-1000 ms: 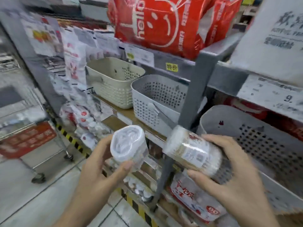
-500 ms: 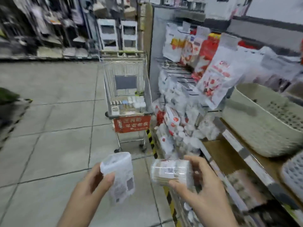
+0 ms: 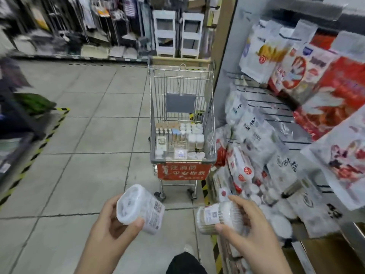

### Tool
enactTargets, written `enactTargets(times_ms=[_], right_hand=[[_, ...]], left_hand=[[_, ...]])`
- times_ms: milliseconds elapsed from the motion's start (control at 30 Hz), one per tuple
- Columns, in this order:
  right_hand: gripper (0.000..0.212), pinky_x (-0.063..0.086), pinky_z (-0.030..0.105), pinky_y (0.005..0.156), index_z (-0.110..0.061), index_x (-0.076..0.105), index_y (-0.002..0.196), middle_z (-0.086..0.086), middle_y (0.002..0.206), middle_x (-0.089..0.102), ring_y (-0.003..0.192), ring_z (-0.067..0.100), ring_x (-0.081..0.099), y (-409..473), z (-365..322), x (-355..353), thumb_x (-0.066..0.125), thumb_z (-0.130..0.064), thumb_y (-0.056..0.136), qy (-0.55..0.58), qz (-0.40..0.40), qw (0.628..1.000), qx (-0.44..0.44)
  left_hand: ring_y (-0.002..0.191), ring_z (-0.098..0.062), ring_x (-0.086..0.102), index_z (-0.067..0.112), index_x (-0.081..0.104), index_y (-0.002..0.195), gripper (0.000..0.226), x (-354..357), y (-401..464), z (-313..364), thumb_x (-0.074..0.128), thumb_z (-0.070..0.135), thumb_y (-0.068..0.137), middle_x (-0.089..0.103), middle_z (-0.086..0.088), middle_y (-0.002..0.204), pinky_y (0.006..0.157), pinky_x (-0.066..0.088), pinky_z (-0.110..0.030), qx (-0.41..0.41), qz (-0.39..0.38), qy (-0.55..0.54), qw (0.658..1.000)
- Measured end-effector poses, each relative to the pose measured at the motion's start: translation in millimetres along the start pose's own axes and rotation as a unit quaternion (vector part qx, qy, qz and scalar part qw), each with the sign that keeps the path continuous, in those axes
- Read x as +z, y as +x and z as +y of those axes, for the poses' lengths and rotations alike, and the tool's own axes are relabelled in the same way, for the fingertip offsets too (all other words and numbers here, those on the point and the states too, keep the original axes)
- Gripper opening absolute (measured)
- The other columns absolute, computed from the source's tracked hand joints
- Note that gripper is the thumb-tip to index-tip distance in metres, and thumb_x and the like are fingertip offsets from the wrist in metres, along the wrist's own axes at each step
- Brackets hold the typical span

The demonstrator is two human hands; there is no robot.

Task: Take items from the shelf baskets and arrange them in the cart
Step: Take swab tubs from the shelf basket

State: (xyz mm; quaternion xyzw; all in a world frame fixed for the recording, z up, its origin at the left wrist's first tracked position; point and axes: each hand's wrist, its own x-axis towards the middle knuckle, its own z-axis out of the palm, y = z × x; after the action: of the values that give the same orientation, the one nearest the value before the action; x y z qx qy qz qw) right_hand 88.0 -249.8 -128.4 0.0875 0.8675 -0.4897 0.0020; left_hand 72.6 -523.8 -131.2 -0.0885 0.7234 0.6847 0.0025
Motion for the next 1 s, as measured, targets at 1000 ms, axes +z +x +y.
enactTargets(times_ms=[1000], right_hand=[[0.059,0.036,0.027,0.089,-0.035,0.051,0.124,-0.015,0.124,0.046,0.113,0.007,0.044,418.1,50.4,31.4,0.079,-0.032,0.073,-0.089,0.010,0.991,0.096]], left_hand=[[0.094,-0.012,0.064,0.037,0.050,0.104,0.046,160.6,478.7,-51.3,0.077,0.012,0.075,0.064,0.009,0.103,0.076,0.056,-0.036,-0.141,-0.136,0.165,0.967]])
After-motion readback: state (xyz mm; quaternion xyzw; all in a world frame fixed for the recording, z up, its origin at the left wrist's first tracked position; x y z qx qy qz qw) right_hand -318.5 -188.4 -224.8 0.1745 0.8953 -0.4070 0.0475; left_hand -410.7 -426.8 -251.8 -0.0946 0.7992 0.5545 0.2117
